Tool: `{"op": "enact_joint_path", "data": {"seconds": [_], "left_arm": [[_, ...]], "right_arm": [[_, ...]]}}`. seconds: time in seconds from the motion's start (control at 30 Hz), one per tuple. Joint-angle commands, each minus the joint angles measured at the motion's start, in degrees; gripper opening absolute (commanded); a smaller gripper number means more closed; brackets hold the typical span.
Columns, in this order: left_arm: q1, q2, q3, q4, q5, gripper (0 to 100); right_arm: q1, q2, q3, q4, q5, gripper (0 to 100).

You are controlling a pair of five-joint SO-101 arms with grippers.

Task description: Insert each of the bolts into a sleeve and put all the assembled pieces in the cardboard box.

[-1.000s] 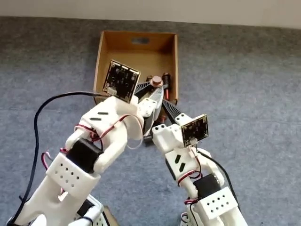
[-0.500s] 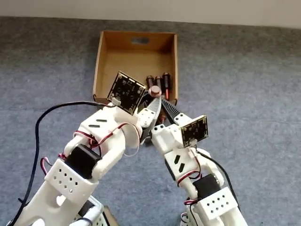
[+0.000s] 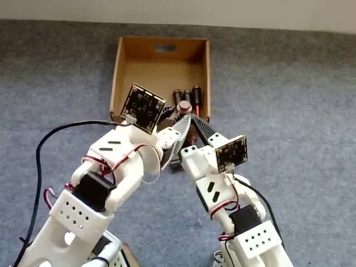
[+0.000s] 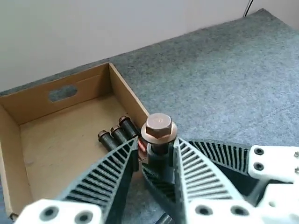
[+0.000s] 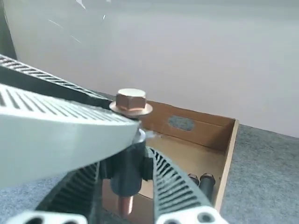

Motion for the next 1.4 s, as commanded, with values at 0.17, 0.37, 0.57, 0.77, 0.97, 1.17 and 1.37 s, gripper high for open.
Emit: {"op": "enact_joint_path", "data": {"seconds": [0.17,0.37,0.57,0.77,0.97,1.17,1.37], "left_arm": [[-0.13,-12.7,-0.31,0.88,-0.44,14],[-0.31,-14.99,-0.31,7.38,-0.53,14],[-6.64,-15.52,-0.48,9.32,-0.7,9],[-23.69,-14.9,1.89,19.69,-1.93,2],[-32.4,-14.9,17.98,21.45,-14.24,2],[-35.74,-15.43,31.96,12.84,-15.12,2],[-34.07,-15.52,39.78,5.1,-15.12,2]], "right_arm": [[0.66,-0.84,-1.19,-1.01,-0.44,0.6],[0.66,-0.75,-1.19,-1.01,-0.44,0.6],[0.66,-0.84,-1.19,-0.92,-0.44,0.6],[1.98,-0.48,-8.13,6.73,-0.44,0.6],[2.15,-0.22,-27.3,21.14,-0.44,0.6],[2.15,14.55,-36.44,21.05,-0.44,0.6],[2.15,40.75,-50.86,20.26,-8.79,0.6]]}}
